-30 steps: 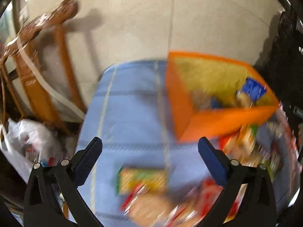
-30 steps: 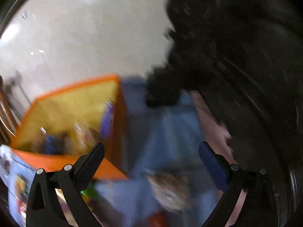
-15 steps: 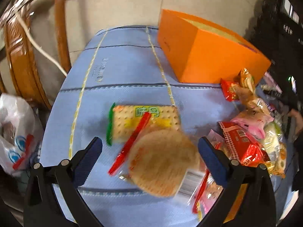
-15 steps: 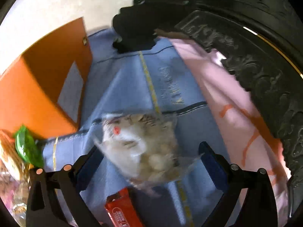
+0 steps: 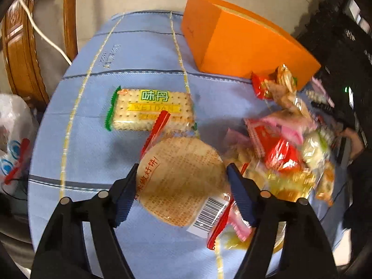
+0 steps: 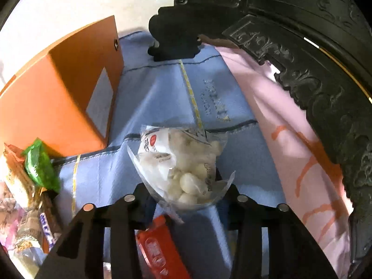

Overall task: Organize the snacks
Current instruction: 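Grasp another round pastry with the left tool while the right tool grasps the white bag of white balls, then carry the pastry and the white bag over the orange box and release both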

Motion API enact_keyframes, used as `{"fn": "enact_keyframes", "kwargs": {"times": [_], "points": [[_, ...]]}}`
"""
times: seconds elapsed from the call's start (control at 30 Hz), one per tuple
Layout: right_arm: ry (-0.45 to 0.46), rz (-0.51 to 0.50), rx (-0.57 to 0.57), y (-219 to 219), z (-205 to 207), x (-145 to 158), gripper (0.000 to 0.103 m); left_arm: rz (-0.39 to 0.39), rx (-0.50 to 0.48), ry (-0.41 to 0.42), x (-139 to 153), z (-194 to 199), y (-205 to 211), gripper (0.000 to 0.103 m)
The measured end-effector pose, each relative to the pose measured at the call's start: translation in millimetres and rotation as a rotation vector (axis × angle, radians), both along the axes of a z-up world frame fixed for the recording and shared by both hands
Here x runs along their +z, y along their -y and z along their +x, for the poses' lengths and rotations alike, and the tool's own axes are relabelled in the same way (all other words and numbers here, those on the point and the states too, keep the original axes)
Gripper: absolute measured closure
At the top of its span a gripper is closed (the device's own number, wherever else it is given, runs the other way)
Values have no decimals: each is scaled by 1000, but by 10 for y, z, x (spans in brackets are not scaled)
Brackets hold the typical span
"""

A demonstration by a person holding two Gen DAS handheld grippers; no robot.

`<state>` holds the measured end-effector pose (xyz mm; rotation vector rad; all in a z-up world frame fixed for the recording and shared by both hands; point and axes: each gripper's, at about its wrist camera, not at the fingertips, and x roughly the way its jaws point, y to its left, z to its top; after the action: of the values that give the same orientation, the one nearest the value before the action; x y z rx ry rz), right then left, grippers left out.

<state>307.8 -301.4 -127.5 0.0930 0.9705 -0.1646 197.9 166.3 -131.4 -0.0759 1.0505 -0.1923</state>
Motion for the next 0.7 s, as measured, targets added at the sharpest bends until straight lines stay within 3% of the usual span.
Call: {"fn": "enact_keyframes", "kwargs": {"times": [0.3, 0.43, 0.53, 0.7], "points": [[54, -34, 25, -192, -217, 128, 64, 22, -15, 93, 154, -478, -56, 34], [71, -19, 35, -231, -291, 245, 64, -21, -15, 125, 255, -567, -91, 34], [137, -64, 27, -280, -380, 416, 64, -29, -7, 168, 395, -605, -97, 34], [192, 68, 22, -252, -437, 621, 64, -61, 42, 189, 590, -399, -82, 34]]}}
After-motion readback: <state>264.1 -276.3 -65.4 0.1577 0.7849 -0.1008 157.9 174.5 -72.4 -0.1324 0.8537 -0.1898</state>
